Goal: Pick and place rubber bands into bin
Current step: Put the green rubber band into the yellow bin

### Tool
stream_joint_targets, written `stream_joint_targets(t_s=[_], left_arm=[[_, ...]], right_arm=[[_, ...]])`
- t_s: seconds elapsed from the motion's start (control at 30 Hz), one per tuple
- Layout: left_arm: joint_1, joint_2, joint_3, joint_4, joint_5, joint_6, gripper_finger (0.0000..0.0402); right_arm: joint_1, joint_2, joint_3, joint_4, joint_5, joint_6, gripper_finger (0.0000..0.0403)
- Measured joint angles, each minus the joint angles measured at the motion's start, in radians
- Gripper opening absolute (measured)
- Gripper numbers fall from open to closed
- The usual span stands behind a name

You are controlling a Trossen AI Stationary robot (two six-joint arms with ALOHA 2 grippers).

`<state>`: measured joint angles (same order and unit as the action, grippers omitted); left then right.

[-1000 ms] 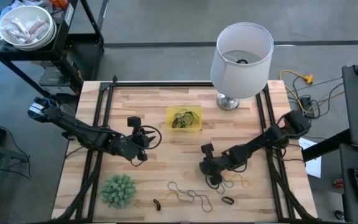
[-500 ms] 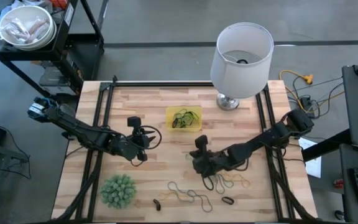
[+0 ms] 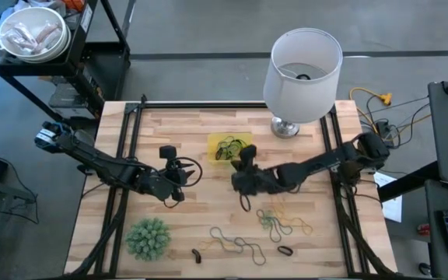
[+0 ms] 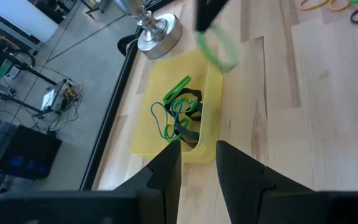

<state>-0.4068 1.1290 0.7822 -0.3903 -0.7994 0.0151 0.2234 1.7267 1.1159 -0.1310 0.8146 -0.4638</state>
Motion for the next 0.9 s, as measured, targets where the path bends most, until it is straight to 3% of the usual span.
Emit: stream_joint_targets(t_s=[0.23,0.5,0.7,0.9], left_arm=[[0.0,0.0,-0.001,0.0,0.0,0.0,0.0085],[0.001,0.0,-0.002,0.0,0.0,0.0,0.0085],[0.001,0.0,-0.002,0.0,0.0,0.0,0.0085],[0.001,0.0,-0.002,0.0,0.0,0.0,0.0085]], right_arm=[[-0.127,-0.001,-0.029,0.011,-0.016,0.06,0.0009],[-0.243,-0.001,-0.05,0.023,-0.169,0.157,0.0009],[-0.288,-0.001,-0.07,0.129,-0.311,0.171,0.0009],[-0.308,-0.001,-0.076,0.149,-0.345,0.174,0.0009]])
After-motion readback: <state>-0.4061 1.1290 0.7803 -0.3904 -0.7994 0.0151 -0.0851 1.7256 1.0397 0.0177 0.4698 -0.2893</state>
